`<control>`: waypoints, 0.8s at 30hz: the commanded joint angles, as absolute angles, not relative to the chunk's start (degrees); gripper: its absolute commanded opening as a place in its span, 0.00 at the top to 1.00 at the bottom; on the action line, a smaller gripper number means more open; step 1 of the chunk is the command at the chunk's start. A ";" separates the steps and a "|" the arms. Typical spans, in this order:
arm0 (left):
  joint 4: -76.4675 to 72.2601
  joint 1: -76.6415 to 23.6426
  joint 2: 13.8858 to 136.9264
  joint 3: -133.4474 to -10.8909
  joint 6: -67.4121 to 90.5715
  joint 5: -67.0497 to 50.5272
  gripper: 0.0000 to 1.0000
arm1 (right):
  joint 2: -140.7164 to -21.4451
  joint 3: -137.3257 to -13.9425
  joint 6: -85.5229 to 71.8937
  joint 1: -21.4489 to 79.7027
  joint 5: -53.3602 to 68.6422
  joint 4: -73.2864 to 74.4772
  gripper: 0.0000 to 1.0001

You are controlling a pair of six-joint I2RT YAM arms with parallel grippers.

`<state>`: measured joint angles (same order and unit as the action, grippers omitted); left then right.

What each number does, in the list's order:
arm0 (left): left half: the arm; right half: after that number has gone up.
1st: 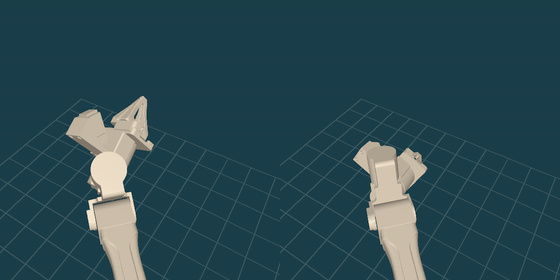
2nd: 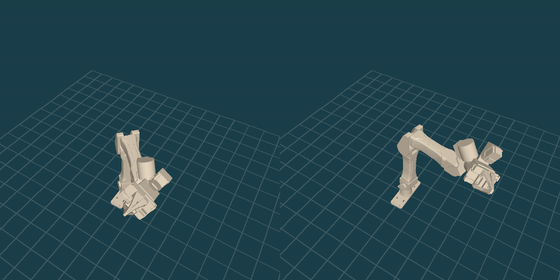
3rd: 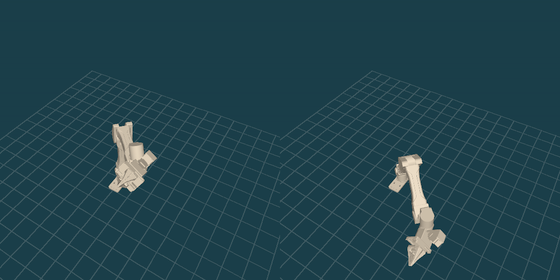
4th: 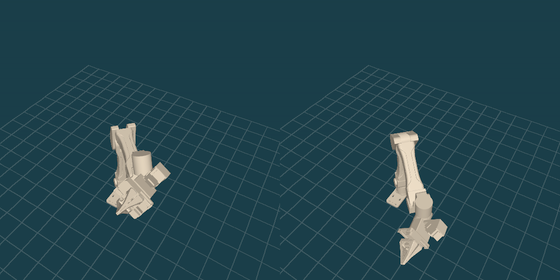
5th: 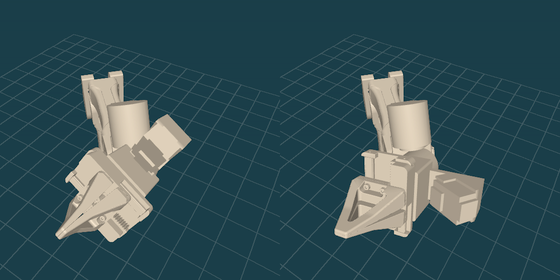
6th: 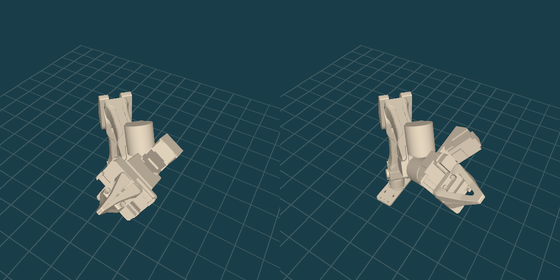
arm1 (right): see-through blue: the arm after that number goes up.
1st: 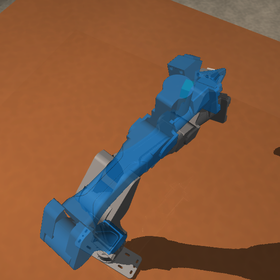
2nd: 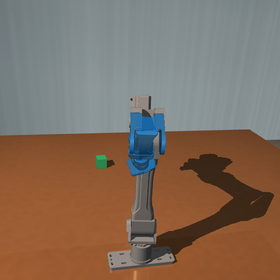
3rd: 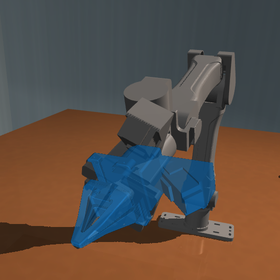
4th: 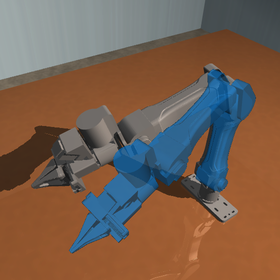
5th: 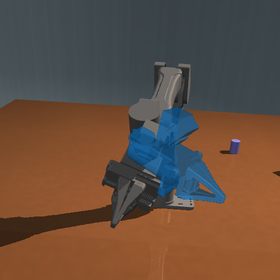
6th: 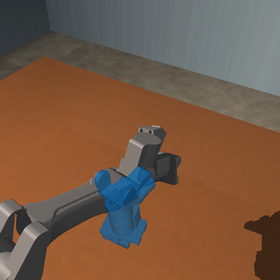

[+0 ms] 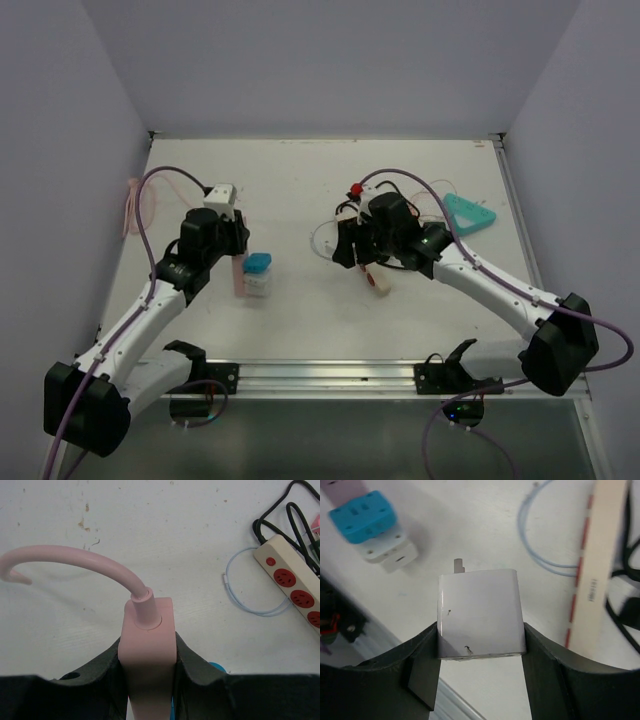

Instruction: Pull the plug off the socket

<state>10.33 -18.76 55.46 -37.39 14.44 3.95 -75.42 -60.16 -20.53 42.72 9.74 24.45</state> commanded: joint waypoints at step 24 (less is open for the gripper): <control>6.59 -18.81 55.11 -41.40 20.65 -9.67 1.00 | -87.37 -56.08 -21.71 28.57 -11.96 11.77 0.35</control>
<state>11.33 -18.76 55.75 -39.18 18.83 -6.68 -90.26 -54.43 -20.75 28.80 -13.61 16.32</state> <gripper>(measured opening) 0.357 0.627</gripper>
